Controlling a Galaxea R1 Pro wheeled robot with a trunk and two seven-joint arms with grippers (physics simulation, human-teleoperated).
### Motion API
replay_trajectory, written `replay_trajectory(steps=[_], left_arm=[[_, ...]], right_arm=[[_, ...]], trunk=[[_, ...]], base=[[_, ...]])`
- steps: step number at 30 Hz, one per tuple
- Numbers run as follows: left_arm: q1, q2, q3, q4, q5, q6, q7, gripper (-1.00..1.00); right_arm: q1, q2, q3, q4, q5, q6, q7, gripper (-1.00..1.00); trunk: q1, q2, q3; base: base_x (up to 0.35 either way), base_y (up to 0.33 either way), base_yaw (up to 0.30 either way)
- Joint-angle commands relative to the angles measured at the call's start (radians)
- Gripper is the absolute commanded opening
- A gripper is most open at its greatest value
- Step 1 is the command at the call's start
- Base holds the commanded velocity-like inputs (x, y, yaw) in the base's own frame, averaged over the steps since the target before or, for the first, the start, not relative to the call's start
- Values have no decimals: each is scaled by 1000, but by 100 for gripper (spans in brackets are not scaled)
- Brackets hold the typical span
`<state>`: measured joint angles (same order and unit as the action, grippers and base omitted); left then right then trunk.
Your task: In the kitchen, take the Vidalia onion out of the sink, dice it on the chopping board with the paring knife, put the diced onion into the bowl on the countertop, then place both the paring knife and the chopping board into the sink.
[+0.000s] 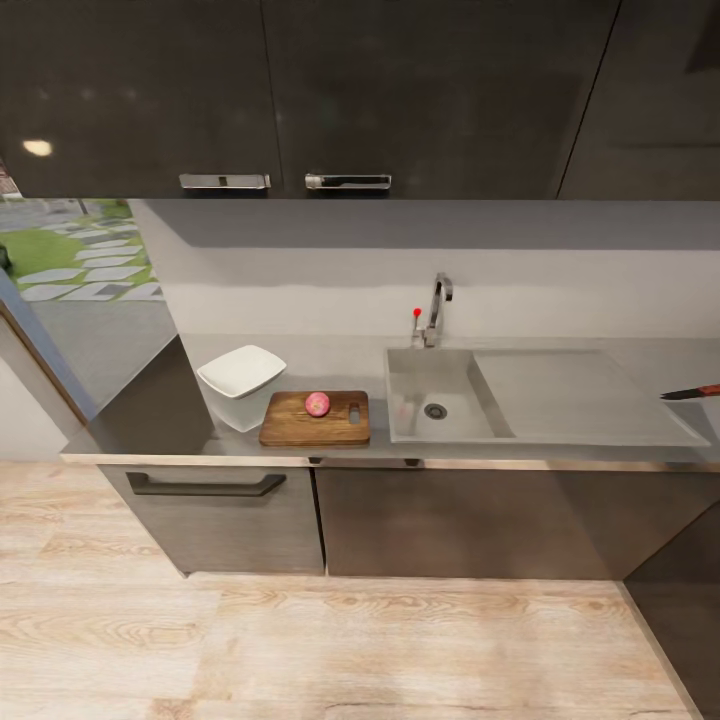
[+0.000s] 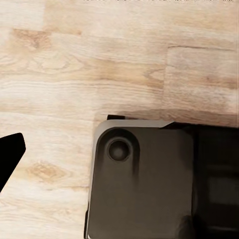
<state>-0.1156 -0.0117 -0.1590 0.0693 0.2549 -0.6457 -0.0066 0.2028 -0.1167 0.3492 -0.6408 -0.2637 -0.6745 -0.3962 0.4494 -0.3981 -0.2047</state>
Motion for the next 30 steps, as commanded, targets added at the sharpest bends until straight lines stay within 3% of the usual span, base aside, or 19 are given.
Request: replay_trajectory(steps=[1, 8, 14, 18, 20, 21, 23, 30], left_arm=[[-2, -1, -8, 4, 9, -7, -1, 100], [-1, -2, -11, 4, 9, -33, -2, 100], [0, 1, -12, 10, 11, -181, -1, 100], [78, 14, -12, 13, 12, -265, -2, 100], [146, 12, -13, 13, 12, -378, -2, 100], [164, 11, -13, 13, 12, -401, -2, 100], [259, 4, -13, 14, 11, -401, -6, 100], [390, 1, -12, 11, 10, -401, -6, 100]], right_arm=[[0, -2, 8, -2, -5, -2, -9, 100], [0, -4, 7, -2, -5, -2, -8, 100], [0, -4, 7, -2, -4, -2, -8, 100], [0, -4, 7, -2, -4, -2, -9, 100], [0, -4, 7, -2, -5, -2, -9, 100], [0, -4, 7, -2, -5, -2, -9, 100], [0, -4, 7, -2, -5, -1, -9, 100], [0, -4, 7, -1, -5, -1, -9, 100]], trunk=[[1, -2, -2], [1, -2, -2], [1, -2, -2], [1, -2, -2], [1, -2, -2], [1, -2, -2], [1, -2, -2], [1, -2, -2]], base=[[0, 0, 0], [0, 0, 0], [0, 0, 0], [0, 0, 0], [0, 0, 0], [0, 0, 0], [0, 0, 0], [0, 0, 0]])
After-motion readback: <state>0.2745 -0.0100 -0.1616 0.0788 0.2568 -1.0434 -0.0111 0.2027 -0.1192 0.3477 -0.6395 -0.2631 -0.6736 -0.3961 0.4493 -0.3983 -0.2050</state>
